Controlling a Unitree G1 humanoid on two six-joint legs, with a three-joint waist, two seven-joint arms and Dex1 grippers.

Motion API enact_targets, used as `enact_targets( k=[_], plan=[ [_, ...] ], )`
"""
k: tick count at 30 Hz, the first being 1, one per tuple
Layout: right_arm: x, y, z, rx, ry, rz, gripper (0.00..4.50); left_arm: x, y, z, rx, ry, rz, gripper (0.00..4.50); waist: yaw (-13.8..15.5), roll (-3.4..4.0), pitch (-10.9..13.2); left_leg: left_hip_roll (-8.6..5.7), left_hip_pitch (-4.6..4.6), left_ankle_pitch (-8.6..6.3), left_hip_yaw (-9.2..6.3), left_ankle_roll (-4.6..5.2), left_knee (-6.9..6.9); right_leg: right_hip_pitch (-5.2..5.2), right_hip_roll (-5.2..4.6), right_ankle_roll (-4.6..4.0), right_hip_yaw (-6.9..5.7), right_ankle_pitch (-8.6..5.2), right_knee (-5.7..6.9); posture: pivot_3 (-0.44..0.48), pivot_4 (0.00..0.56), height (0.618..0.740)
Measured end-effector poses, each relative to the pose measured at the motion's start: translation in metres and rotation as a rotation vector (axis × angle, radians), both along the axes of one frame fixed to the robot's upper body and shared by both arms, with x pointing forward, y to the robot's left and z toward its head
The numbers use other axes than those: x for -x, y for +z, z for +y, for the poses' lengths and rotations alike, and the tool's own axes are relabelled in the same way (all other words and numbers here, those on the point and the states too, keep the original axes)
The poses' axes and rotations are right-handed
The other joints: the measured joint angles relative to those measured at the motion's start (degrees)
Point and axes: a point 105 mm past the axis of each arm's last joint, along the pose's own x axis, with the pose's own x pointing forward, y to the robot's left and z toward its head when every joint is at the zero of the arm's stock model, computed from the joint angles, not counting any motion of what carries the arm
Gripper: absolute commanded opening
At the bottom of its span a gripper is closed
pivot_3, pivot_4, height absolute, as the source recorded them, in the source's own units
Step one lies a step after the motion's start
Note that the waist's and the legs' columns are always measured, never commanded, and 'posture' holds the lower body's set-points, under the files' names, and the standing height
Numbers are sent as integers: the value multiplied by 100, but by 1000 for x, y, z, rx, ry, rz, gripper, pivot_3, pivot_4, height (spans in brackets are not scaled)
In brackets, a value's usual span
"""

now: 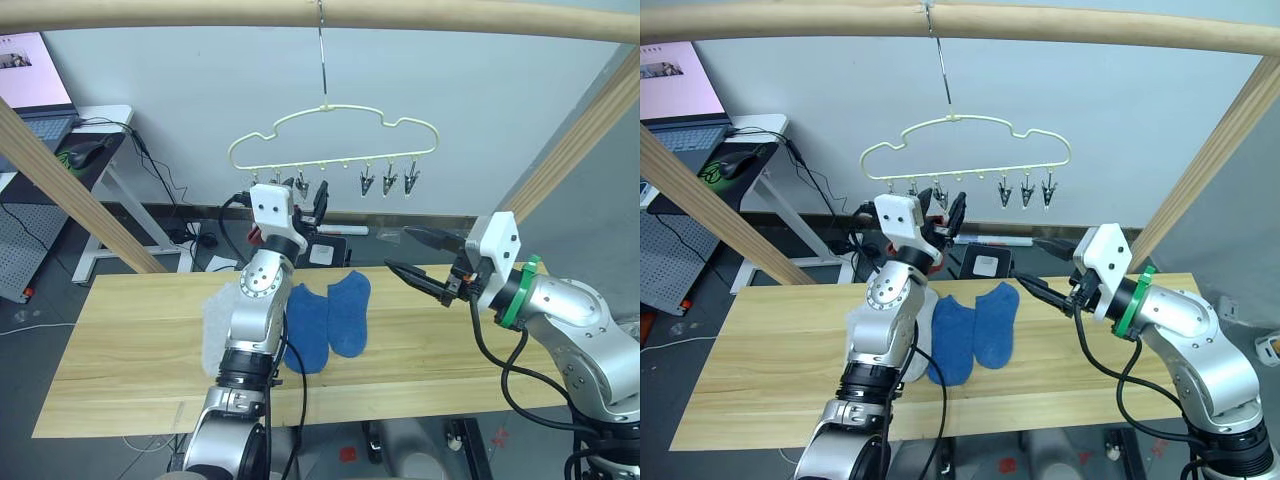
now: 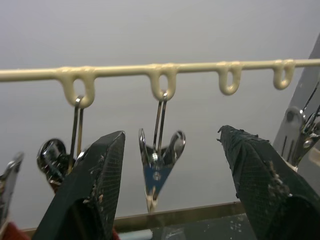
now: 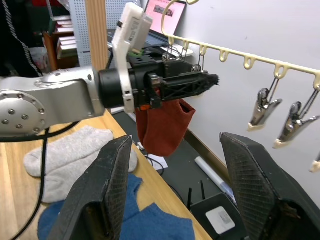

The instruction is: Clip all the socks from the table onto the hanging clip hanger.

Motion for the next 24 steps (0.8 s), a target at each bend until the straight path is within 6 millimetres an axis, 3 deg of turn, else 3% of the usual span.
enact_targets(
  k=[12,15,21,24],
  plan=[
    [0,0,2,-2,4,4,2927,-4,-1,1,-17,34,4,3240,-2,0,0,0,0,0,0,0,-3,0,0,12,0,-7,-4,-198,242,740],
    [0,0,2,-2,4,6,2927,-3,-1,1,-16,38,-1,2637,-1,0,1,0,0,0,0,0,-4,0,0,12,0,-7,-4,-196,243,740],
    [-1,-1,2,-3,3,7,2927,-3,0,1,-17,39,-3,855,-1,0,1,0,0,0,0,0,-5,0,0,13,0,-8,-6,-193,245,740],
    [-1,-1,2,-2,3,7,2927,-3,0,2,-21,40,-4,566,0,1,2,1,0,0,0,0,-6,0,0,13,0,-8,-6,-192,245,740]
  ],
)
